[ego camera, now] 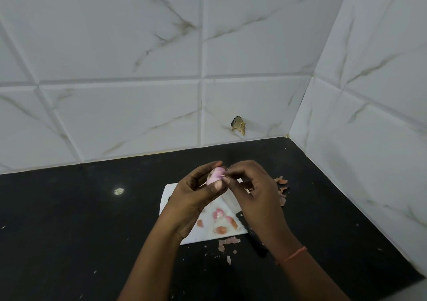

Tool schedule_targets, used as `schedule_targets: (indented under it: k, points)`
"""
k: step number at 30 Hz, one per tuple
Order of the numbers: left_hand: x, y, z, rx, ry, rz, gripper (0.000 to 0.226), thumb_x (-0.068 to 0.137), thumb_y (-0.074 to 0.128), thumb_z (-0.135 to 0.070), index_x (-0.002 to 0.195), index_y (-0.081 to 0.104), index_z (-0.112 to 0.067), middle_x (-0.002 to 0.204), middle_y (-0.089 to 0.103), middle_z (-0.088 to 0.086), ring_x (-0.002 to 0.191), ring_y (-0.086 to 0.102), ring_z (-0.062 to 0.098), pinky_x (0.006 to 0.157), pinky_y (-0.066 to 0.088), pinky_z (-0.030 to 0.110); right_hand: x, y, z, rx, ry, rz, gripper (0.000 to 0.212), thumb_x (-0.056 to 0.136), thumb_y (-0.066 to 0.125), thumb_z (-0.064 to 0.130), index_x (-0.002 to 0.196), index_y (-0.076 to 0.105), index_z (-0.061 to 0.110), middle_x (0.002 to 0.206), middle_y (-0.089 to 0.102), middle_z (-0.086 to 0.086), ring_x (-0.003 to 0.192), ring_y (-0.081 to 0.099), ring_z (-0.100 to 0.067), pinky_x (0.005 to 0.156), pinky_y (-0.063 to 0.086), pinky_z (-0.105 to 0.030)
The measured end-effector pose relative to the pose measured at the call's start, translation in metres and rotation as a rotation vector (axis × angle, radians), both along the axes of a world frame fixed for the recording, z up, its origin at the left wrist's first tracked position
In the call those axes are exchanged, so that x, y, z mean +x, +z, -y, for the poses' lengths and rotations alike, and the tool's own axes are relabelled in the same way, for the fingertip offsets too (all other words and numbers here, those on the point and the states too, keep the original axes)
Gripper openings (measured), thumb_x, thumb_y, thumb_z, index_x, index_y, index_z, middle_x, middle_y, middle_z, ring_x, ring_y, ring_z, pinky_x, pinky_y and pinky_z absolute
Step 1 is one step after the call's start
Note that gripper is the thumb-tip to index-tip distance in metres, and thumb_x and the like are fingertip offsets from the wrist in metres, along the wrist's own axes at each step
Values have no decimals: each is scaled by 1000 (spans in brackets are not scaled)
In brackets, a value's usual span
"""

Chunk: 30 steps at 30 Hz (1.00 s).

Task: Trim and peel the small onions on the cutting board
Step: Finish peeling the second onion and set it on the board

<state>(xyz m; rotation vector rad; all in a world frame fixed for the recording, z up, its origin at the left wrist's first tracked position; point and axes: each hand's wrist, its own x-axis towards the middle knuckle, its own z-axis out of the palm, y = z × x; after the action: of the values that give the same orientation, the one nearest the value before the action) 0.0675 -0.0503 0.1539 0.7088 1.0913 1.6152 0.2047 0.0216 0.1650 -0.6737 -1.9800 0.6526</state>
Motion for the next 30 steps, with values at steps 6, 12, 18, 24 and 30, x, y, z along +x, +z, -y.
schedule_targets:
  k: [6, 12, 18, 24, 30]
  points:
    - [3, -1, 0, 23, 18, 68, 42, 73, 73, -6, 115, 70, -13, 116, 73, 8, 106, 72, 24, 85, 60, 30, -4, 1, 3, -120, -50, 42, 7, 93, 62, 25, 98, 65, 21, 95, 64, 12, 92, 60, 0, 79, 48, -10]
    - [2, -7, -1, 122, -34, 220, 49, 79, 69, -2, 128, 64, -10, 131, 66, 14, 122, 64, 29, 99, 54, 34, 0, 9, 1, -576, -32, -128, 5, 89, 67, 26, 93, 69, 27, 90, 72, 9, 89, 68, -9, 85, 57, -32]
    - [7, -7, -7, 103, -82, 283, 46, 92, 53, -18, 137, 56, -7, 137, 61, 17, 126, 60, 28, 109, 46, 41, -1, 10, 4, -745, 8, -270, 10, 81, 72, 29, 90, 71, 24, 90, 75, 4, 89, 71, -15, 87, 57, -38]
    - [7, -12, -8, -176, -3, -193, 62, 80, 47, -81, 120, 69, -39, 127, 63, 7, 97, 59, 19, 90, 45, 43, 0, 9, 4, -708, 20, -300, 9, 85, 70, 20, 94, 71, 23, 92, 75, 5, 91, 71, -13, 85, 56, -31]
    - [8, -9, -9, -2, 49, 30, 48, 91, 49, -42, 129, 63, -16, 113, 72, 2, 87, 66, 8, 80, 48, 28, -3, 10, 5, -1037, 103, -633, 7, 88, 64, 7, 94, 68, 7, 96, 74, -14, 93, 72, -26, 83, 60, -34]
